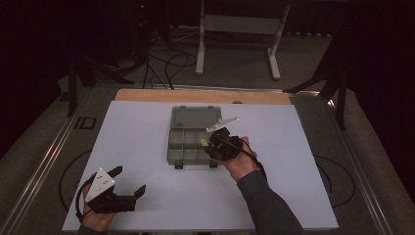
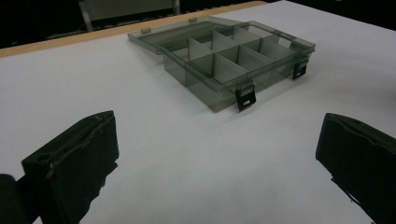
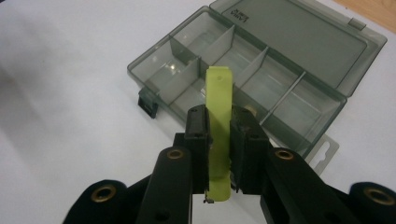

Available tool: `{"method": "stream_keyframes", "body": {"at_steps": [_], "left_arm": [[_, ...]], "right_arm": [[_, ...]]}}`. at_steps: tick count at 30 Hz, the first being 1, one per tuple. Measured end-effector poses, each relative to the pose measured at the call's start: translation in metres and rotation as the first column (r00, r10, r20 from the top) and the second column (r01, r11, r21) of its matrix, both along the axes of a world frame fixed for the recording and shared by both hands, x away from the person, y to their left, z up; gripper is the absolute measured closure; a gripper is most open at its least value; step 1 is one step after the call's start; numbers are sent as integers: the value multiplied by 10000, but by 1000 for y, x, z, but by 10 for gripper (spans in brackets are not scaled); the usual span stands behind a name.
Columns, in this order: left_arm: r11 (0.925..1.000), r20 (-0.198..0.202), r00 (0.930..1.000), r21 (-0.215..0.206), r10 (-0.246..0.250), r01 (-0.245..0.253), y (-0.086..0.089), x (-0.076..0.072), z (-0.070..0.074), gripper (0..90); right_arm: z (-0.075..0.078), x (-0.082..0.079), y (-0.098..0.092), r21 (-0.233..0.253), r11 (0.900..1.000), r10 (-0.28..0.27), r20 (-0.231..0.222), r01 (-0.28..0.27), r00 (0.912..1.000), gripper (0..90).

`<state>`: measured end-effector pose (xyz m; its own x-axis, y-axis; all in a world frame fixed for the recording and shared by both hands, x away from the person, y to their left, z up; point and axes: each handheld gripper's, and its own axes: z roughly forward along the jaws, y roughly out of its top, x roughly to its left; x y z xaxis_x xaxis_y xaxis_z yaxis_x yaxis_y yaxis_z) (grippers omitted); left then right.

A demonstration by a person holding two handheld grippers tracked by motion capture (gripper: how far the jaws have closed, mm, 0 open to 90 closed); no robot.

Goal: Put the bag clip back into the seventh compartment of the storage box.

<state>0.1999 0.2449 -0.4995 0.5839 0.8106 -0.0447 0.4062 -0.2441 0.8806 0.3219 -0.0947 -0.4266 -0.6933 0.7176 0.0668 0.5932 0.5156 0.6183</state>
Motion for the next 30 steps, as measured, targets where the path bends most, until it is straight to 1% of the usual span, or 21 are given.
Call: {"method": "stream_keyframes", "body": {"at_steps": [11,27,30], "left_arm": [[10000,-21,10000,-11,-20,20,-1,0,-1,1],[10000,-40,10000,-6,-59,59,-1,1,-1,1],[10000,-49,10000,-1,-57,57,-1,1,-2,1]], "right_arm": [[-6,12,4,-17,9994,-337,-291,337,9990,781],[-16,24,7,-23,9985,-546,-573,545,9969,781],[-18,27,8,-89,9983,-581,-614,576,9964,781]]}}
